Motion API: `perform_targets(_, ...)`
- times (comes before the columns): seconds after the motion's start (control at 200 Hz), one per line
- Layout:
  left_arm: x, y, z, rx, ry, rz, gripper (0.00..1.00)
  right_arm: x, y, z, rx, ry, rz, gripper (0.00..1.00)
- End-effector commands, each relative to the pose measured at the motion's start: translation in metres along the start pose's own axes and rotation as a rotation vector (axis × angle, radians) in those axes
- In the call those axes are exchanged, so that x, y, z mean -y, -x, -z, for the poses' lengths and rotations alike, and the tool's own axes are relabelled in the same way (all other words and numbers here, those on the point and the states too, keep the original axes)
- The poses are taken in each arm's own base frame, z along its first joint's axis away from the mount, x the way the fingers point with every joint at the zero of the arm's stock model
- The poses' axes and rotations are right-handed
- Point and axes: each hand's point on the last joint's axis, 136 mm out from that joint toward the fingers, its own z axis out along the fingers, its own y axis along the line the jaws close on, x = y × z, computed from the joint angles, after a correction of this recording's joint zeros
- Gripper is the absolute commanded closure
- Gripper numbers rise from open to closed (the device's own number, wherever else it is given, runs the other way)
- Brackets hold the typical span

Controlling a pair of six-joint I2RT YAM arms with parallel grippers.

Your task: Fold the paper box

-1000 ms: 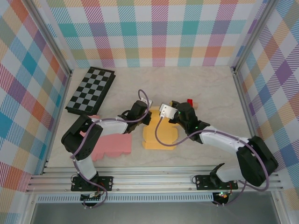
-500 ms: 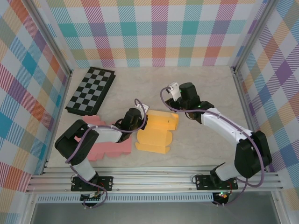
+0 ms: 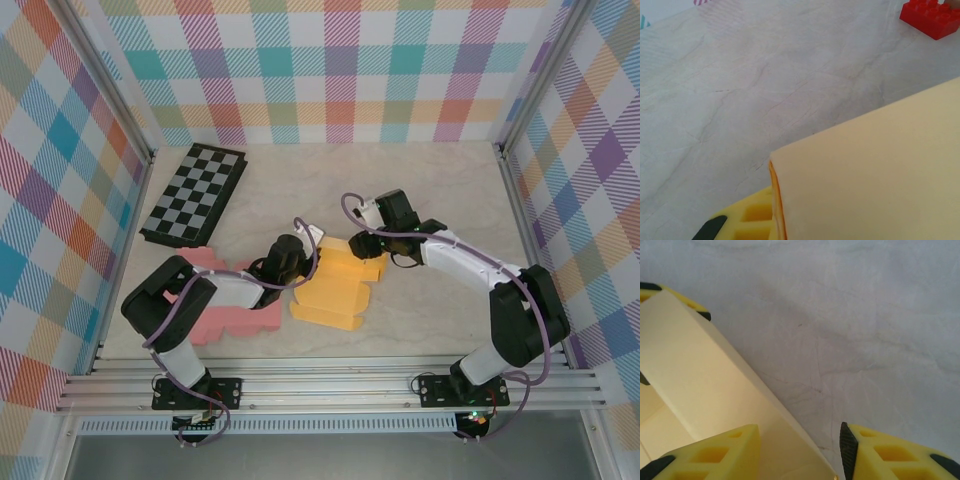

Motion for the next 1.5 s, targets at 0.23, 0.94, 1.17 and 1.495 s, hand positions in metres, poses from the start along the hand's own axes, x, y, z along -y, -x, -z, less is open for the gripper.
perform_targets(0.23,0.014,-0.021,-0.009,-0.076,-0.045,-0.007,0.82,-0.001,-0.026,-0.011,-0.079,0.043,-0.020,0.52)
perform_targets(0.94,0.001,-0.040,-0.016,-0.132,0.032,0.086,0.75,-0.002,-0.036,-0.014,-0.120,0.053,0.011,0.52)
perform_targets(1.17,-0.013,-0.042,-0.028,-0.173,0.136,0.134,0.89,-0.003,-0.034,-0.014,-0.106,0.057,-0.012,0.53)
perform_targets(1.495,-0.020,-0.061,-0.025,-0.198,0.183,0.125,0.97,0.006,-0.044,-0.022,-0.126,0.012,-0.030,0.53)
